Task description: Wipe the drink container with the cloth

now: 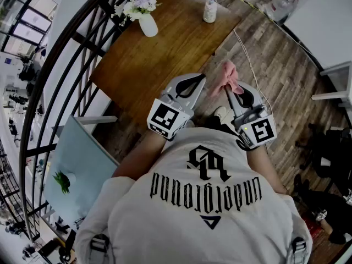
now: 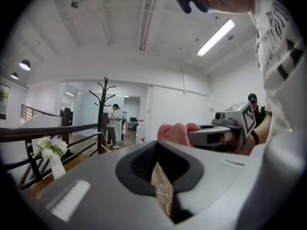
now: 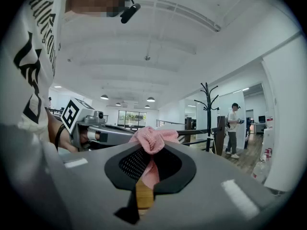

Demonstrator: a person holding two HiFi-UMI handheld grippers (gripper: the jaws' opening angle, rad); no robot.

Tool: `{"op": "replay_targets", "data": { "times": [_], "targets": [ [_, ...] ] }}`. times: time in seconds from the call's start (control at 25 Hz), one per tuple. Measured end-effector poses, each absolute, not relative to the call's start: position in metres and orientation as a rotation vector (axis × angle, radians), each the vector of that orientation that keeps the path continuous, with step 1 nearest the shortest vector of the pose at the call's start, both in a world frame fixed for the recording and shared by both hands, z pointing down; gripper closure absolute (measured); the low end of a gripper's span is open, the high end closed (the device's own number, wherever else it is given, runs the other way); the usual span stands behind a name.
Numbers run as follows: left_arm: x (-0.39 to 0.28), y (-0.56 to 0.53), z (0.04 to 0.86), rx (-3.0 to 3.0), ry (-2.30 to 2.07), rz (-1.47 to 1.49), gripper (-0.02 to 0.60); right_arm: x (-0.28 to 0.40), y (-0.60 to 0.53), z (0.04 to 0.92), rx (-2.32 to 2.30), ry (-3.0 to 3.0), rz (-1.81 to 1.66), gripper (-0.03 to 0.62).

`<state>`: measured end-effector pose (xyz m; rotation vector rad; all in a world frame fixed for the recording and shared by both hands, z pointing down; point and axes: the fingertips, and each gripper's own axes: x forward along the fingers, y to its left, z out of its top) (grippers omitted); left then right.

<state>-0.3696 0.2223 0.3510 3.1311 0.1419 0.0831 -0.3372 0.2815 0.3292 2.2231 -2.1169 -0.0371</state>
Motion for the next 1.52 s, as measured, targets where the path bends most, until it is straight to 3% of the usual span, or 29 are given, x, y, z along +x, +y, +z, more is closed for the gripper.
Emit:
{"op": "replay_targets", "data": {
  "times": [0.44, 1.0, 1.24, 1.52],
  "targets": [
    [-0.329, 0.191, 0.35, 3.16, 0.126, 0.083, 0.532, -0.305, 0.282, 0.333, 2.18, -2.189, -0.011, 0.568],
    [-0.159, 0.214, 0.373, 3.136, 0.187, 0.174, 0.532, -0.131, 0.317, 0.346, 2.237, -2.11, 0.009, 0.568],
    [-0.146, 0.22, 0.37, 3.143, 0.193, 0.19, 0.532, -0.104, 0.329, 0.335, 2.253, -2.095, -0.039, 0.568],
    [-0.081, 0.216, 0.381, 3.142, 0.144, 0.239, 0.532, -0.033, 0.332, 0.344, 2.252, -2.109, -0.017, 0.568]
  ]
}}
